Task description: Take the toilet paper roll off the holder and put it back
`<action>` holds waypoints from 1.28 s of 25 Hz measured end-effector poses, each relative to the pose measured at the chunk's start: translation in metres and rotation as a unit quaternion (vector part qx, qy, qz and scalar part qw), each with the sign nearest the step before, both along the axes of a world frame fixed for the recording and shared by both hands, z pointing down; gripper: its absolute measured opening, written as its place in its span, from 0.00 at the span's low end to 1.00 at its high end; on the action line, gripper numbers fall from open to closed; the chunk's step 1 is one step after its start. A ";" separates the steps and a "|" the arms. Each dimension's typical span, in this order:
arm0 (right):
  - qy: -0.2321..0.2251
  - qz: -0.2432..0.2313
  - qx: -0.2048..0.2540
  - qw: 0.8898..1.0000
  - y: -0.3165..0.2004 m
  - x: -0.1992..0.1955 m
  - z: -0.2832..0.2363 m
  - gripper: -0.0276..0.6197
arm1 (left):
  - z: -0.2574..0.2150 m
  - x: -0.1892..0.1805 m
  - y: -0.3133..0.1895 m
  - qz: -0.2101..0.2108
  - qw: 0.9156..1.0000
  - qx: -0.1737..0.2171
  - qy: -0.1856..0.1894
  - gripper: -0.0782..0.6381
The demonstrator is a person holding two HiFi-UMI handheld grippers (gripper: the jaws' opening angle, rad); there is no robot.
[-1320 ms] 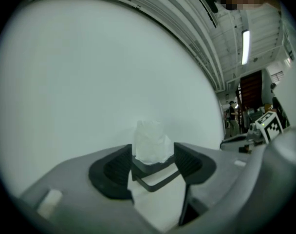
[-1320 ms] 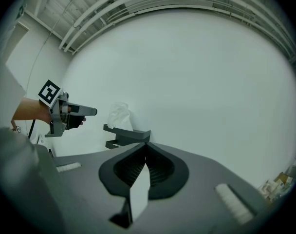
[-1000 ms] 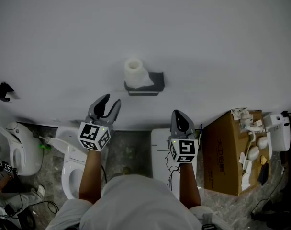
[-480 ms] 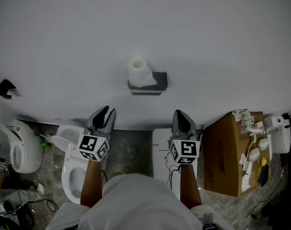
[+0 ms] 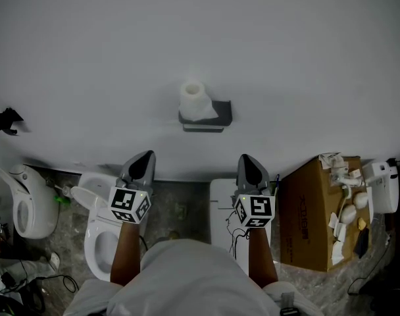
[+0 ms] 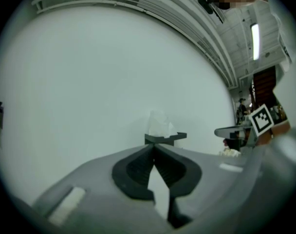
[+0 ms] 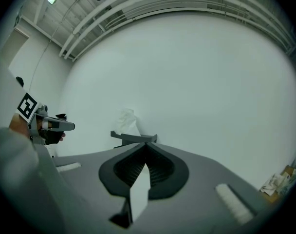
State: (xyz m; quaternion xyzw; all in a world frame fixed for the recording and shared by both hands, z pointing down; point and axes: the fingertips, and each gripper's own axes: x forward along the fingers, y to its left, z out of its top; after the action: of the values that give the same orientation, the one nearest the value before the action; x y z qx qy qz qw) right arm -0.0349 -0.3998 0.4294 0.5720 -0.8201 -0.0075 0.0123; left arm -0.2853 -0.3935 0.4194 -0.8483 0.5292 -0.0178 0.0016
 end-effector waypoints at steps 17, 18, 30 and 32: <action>0.008 -0.007 0.001 1.000 0.011 -0.003 -0.001 0.05 | -0.003 0.005 0.008 0.009 1.000 0.002 -0.006 0.11; 0.008 -0.011 0.000 1.000 0.011 -0.004 0.000 0.04 | -0.003 0.005 0.008 0.009 1.000 0.003 -0.006 0.11; 0.004 -0.018 -0.001 1.000 0.016 -0.012 -0.002 0.05 | -0.009 0.004 0.013 0.010 1.000 0.009 -0.008 0.11; 0.004 -0.018 0.000 1.000 0.017 -0.011 -0.001 0.05 | -0.008 0.005 0.013 0.012 1.000 0.009 -0.008 0.11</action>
State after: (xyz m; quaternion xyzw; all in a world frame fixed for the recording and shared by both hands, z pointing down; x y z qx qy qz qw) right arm -0.0463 -0.3823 0.4280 0.5575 -0.8300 -0.0098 0.0157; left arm -0.2804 -0.3800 0.4116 -0.8543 0.5193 -0.0199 0.0135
